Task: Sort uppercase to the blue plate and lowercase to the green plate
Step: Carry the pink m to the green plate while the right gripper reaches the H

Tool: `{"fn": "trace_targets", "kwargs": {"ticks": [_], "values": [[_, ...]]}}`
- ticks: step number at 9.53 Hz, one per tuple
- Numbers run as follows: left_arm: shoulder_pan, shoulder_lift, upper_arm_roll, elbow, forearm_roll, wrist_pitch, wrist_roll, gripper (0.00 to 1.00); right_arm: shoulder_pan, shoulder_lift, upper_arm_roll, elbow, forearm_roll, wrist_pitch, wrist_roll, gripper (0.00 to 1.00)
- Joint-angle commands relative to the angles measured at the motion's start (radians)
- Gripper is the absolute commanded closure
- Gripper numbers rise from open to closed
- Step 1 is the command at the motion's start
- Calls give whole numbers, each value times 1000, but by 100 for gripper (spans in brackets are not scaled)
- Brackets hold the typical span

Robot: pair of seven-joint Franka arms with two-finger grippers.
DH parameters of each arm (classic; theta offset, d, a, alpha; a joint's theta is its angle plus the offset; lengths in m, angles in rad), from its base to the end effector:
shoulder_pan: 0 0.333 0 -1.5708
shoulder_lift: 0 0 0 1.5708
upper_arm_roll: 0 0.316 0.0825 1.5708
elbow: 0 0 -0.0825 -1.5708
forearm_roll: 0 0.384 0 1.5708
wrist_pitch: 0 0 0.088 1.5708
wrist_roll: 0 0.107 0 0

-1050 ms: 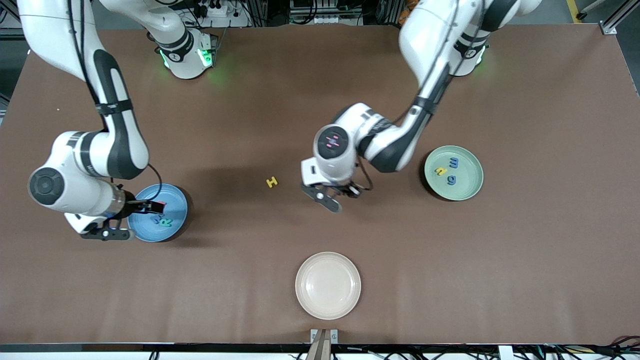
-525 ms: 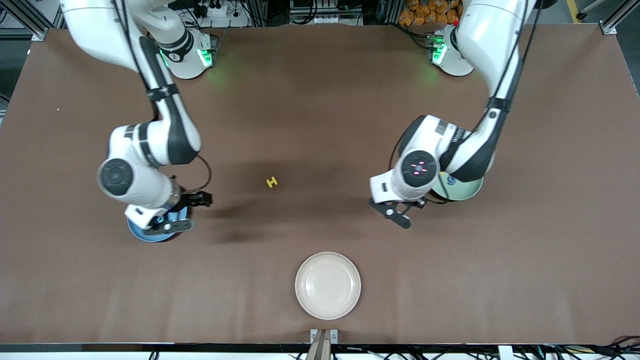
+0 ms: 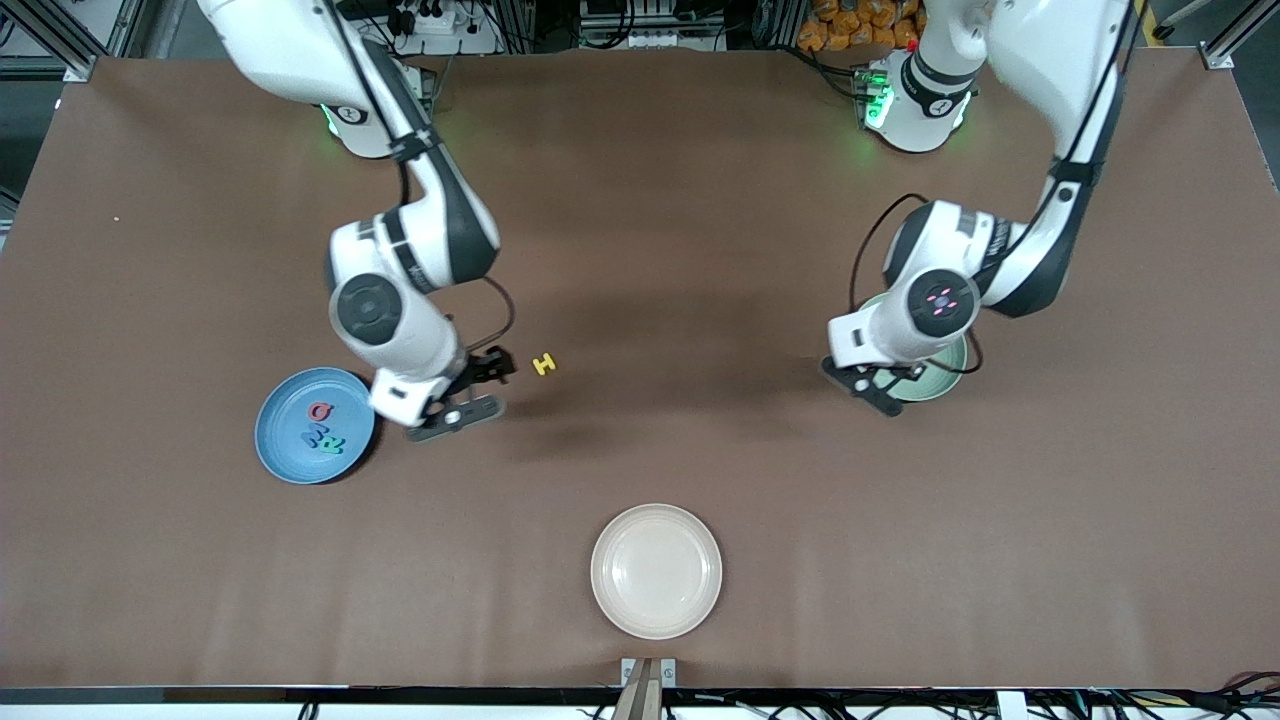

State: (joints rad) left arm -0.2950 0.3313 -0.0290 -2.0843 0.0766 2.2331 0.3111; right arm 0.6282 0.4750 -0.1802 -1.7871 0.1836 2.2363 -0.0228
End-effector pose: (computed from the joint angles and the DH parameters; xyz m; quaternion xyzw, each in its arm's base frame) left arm 0.5360 -0.1774 0.2515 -0.9374 0.3353 0.0907 0.0238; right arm 0.5813 0.2957 0.2902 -0.9820 -0.1863 0.0138 0.0283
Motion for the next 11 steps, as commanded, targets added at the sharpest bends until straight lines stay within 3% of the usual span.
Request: {"fn": "trace_targets", "kwargs": {"ticks": [1, 4, 9, 10, 11], "values": [[68, -93, -8, -182, 23, 129, 65, 100, 4, -9, 56, -106, 11, 151, -9, 0], [120, -110, -2, -262, 41, 208, 174, 100, 34, 46, 65, -110, 11, 174, 1, 0], [192, -100, 4, -309, 68, 298, 244, 99, 61, 123, 67, -115, 11, 253, 20, 0], [197, -97, 4, -309, 68, 306, 244, 68, 73, 128, 67, -115, 11, 255, 38, 0], [206, -94, 4, -309, 63, 312, 237, 1, 77, 128, 67, -126, 11, 255, 44, 0]]}}
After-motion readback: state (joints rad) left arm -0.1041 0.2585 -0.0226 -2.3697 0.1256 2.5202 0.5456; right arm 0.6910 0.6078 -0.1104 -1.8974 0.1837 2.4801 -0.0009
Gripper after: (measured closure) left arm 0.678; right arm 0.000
